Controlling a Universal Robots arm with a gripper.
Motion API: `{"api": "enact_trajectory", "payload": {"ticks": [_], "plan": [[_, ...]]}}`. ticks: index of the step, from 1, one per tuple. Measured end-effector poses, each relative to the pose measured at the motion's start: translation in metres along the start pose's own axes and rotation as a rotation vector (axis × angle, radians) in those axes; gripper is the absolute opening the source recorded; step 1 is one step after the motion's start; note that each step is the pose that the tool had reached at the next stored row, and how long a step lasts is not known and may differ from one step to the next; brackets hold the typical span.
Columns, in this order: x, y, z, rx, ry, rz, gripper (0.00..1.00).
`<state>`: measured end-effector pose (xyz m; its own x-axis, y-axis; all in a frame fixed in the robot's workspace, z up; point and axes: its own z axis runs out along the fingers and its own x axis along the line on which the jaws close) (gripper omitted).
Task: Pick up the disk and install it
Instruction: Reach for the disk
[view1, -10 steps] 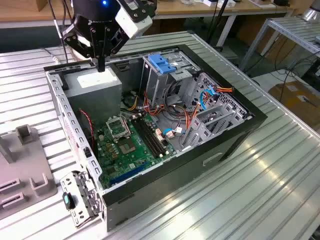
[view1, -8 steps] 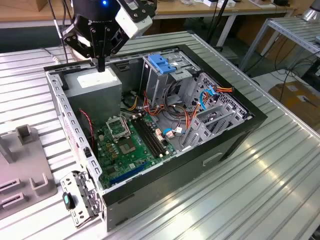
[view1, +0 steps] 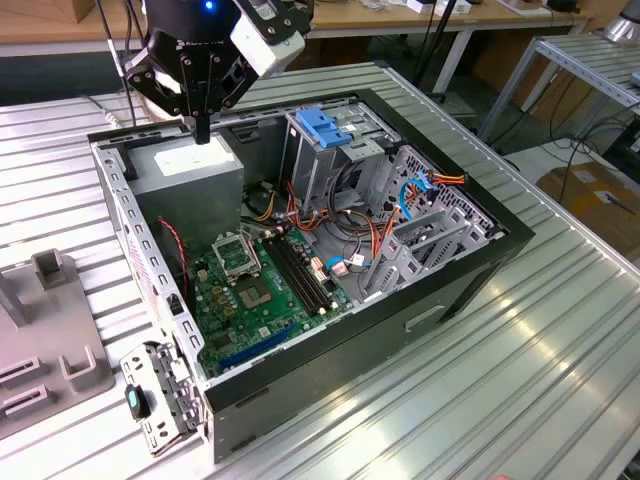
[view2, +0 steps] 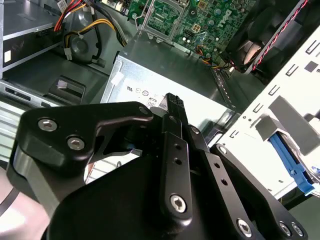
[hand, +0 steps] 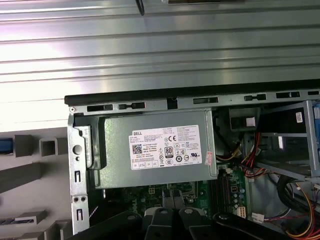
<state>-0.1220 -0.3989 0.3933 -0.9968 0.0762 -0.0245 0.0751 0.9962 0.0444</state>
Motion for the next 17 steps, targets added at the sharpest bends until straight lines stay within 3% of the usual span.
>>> {"api": "enact_trajectory", "payload": {"ticks": [4, 17], "plan": [[0.0008, 0.0000, -0.0001, 0.0001, 0.0000, 0.000, 0.11], [0.0128, -0.0008, -0.0003, -0.0001, 0.0000, 0.000, 0.11]]}}
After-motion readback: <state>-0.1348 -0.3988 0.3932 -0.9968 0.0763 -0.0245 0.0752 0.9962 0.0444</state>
